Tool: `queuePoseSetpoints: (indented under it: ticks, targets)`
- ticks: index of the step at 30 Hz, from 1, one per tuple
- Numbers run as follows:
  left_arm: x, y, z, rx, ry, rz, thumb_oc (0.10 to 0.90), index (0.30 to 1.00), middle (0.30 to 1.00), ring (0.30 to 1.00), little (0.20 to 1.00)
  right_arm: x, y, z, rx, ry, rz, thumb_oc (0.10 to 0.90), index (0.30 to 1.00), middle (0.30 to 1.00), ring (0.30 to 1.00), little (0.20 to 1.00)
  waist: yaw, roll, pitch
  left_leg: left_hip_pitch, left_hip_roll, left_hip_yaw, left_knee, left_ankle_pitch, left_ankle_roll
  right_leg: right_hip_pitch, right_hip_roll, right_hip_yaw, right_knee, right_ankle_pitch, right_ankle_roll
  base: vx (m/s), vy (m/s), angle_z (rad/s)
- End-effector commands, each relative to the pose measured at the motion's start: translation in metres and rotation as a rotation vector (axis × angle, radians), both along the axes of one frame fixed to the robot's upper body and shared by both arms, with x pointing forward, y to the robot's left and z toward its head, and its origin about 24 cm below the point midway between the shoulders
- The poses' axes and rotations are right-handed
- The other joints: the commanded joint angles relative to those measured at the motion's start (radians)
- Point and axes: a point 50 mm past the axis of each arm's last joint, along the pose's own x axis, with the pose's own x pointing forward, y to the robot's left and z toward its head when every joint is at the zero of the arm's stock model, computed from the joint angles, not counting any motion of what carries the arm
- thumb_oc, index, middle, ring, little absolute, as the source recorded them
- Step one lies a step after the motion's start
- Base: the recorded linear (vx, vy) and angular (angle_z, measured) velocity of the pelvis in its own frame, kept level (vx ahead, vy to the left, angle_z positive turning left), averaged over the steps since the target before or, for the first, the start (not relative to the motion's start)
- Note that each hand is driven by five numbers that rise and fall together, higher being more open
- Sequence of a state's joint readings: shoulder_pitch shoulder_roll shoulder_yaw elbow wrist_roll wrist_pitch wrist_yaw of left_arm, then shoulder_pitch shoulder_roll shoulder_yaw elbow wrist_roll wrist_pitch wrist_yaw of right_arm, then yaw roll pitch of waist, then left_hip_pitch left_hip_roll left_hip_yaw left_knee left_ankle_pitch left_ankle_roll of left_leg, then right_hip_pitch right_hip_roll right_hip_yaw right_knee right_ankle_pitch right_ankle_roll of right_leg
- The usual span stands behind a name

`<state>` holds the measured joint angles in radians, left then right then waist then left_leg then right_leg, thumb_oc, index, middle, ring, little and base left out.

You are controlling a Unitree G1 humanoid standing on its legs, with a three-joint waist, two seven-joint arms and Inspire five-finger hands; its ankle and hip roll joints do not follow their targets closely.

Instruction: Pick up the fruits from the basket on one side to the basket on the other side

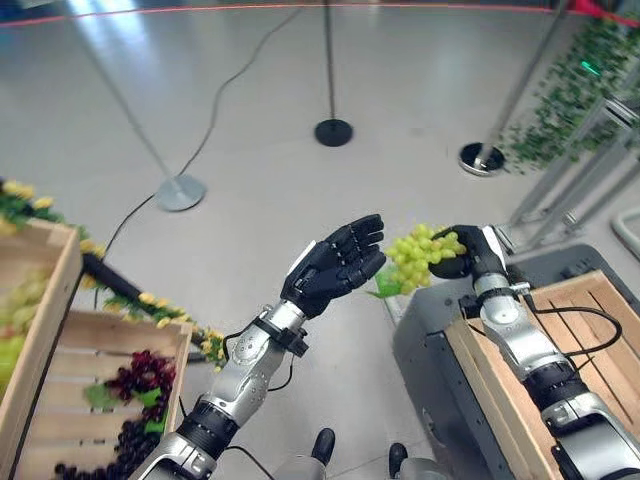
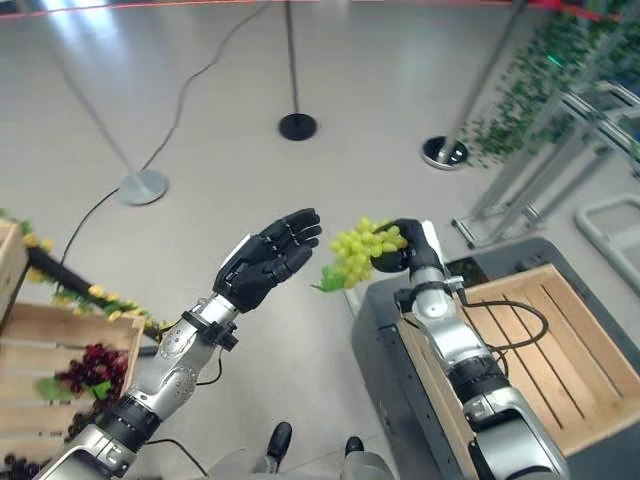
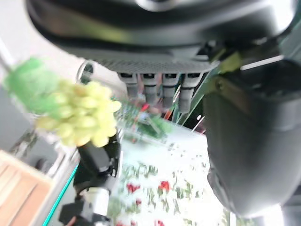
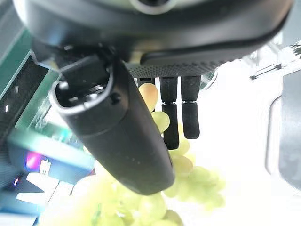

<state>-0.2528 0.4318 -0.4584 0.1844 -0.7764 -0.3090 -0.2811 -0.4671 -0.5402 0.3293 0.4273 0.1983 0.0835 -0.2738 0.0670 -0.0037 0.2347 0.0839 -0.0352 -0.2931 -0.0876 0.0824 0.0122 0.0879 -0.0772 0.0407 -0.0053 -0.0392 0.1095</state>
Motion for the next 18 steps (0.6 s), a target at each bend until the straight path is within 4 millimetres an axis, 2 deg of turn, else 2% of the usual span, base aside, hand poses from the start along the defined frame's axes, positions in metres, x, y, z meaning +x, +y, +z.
queuePoseSetpoints:
  ticks: [1,3,4,5,7,10,14,16,18]
  targets:
    - [0.006,-0.024,0.042,0.048,-0.250,-0.072,0.800,0.900,0.900,0.900,0.900,0.023,0.013,0.087,-0.126,-0.319,0.093,0.400,0.300,0.300,0.300,0.300,0.009,-0.047,-0.136,-0.023,-0.005,0.103,0.020,-0.030,0.004,-0.003,0.065,-0.045,-0.039,0.098,-0.074,-0.02,-0.103,0.33]
    - [0.008,-0.025,0.045,0.120,-0.273,-0.079,0.800,0.900,0.900,0.900,0.900,0.023,0.010,0.092,-0.167,-0.323,0.094,0.400,0.300,0.300,0.300,0.300,0.009,-0.051,-0.141,-0.041,-0.008,0.128,0.070,-0.050,-0.003,-0.001,0.063,-0.055,-0.043,0.096,-0.079,-0.03,-0.022,0.46]
    - [0.010,-0.028,0.050,0.197,-0.301,-0.098,0.800,0.900,0.900,0.900,0.900,0.022,0.001,0.099,-0.212,-0.334,0.070,0.400,0.300,0.300,0.300,0.300,-0.004,-0.061,-0.143,-0.075,-0.001,0.214,0.165,-0.085,-0.018,0.000,0.043,-0.093,-0.051,0.102,-0.082,-0.05,0.018,0.61]
    - [0.011,-0.031,0.053,0.236,-0.313,-0.105,0.800,0.900,0.900,0.900,0.900,0.022,-0.001,0.101,-0.236,-0.341,0.059,0.400,0.300,0.300,0.300,0.300,-0.009,-0.063,-0.146,-0.080,0.005,0.239,0.176,-0.093,-0.022,-0.002,0.036,-0.112,-0.052,0.105,-0.081,-0.05,0.026,0.75]
    - [0.016,-0.033,0.058,0.311,-0.344,-0.095,0.800,0.900,0.900,0.900,0.900,0.023,-0.003,0.104,-0.284,-0.353,0.048,0.400,0.300,0.300,0.300,0.300,-0.017,-0.053,-0.155,-0.069,0.017,0.253,0.118,-0.074,-0.021,-0.003,0.035,-0.138,-0.054,0.106,-0.075,-0.04,0.067,0.67]
    - [0.023,-0.025,0.064,0.414,-0.344,-0.089,0.800,0.900,0.900,0.900,0.900,0.023,-0.006,0.113,-0.364,-0.358,0.045,0.400,0.300,0.300,0.300,0.300,-0.020,-0.036,-0.173,-0.045,0.017,0.232,0.044,-0.044,-0.018,-0.003,0.031,-0.142,-0.065,0.108,-0.063,-0.02,0.077,0.27]
    - [0.026,-0.020,0.066,0.524,-0.331,-0.106,0.800,0.900,0.900,0.900,0.900,0.025,-0.011,0.125,-0.436,-0.349,0.042,0.400,0.300,0.300,0.300,0.300,-0.016,-0.028,-0.190,-0.030,0.014,0.224,0.015,-0.040,-0.020,0.000,0.024,-0.153,-0.074,0.106,-0.052,0.02,0.080,0.04]
    - [0.029,-0.013,0.069,0.632,-0.345,-0.083,0.800,0.900,0.900,0.900,0.900,0.027,-0.011,0.130,-0.489,-0.345,0.047,0.400,0.300,0.300,0.300,0.300,-0.015,-0.024,-0.202,-0.024,0.012,0.228,0.008,-0.042,-0.018,0.002,0.020,-0.154,-0.077,0.105,-0.045,0.02,0.075,0.04]
    - [0.034,-0.008,0.076,0.645,-0.341,-0.069,0.800,0.900,0.900,0.900,0.900,0.027,-0.012,0.132,-0.542,-0.333,0.053,0.400,0.300,0.300,0.300,0.300,-0.015,-0.022,-0.208,-0.019,0.011,0.231,0.004,-0.044,-0.017,0.004,0.018,-0.155,-0.079,0.104,-0.042,0.02,0.057,0.01]
